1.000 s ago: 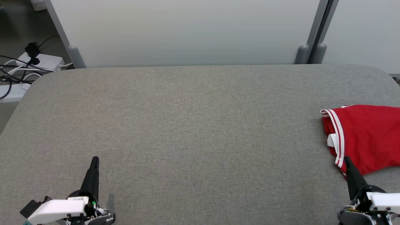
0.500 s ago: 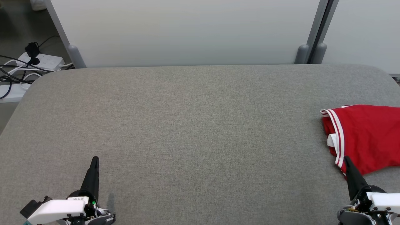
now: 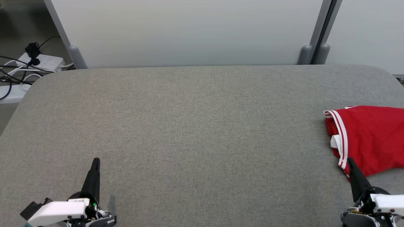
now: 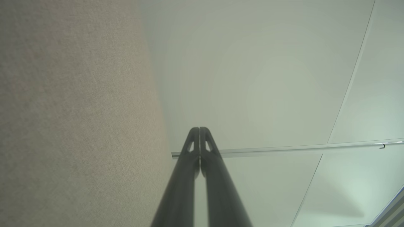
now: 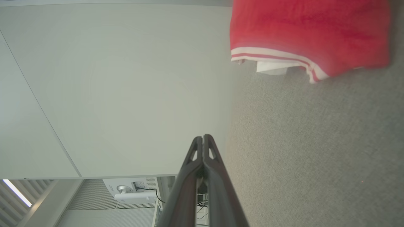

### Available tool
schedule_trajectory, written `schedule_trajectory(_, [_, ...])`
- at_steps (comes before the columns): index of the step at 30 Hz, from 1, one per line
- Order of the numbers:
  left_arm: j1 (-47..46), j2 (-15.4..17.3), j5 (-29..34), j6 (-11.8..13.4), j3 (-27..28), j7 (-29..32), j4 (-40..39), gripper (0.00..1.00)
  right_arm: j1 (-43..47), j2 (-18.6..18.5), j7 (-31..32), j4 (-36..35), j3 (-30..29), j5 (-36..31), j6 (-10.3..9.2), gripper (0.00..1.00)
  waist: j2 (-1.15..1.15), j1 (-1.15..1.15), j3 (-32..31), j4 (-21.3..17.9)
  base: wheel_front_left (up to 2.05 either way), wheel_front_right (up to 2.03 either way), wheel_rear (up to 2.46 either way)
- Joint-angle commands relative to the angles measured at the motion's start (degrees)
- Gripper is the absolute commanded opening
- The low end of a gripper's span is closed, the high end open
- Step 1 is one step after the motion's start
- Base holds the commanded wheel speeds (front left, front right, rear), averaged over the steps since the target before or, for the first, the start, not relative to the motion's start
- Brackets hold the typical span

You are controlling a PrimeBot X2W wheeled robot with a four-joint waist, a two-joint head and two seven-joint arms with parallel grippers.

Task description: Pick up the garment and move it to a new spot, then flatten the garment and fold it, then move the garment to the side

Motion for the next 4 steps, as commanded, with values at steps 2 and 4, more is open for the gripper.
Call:
schedule_trajectory(2, [-3.3,1.0,-0.3,-0.5,1.9,0.4,-1.6,0.0,-2.6,-0.6,0.4,-1.7,0.9,0.7,0.01,0.0,0.0,0.0,0.0,0.0,0.0,0.0,0.0])
schedule_trajectory(4, [-3.3,1.0,-0.3,-0.5,1.9,0.4,-1.6,0.0,-2.6,-0.6,0.4,-1.7,0.9,0.7,0.01,0.0,0.0,0.0,0.0,0.0,0.0,0.0,0.0])
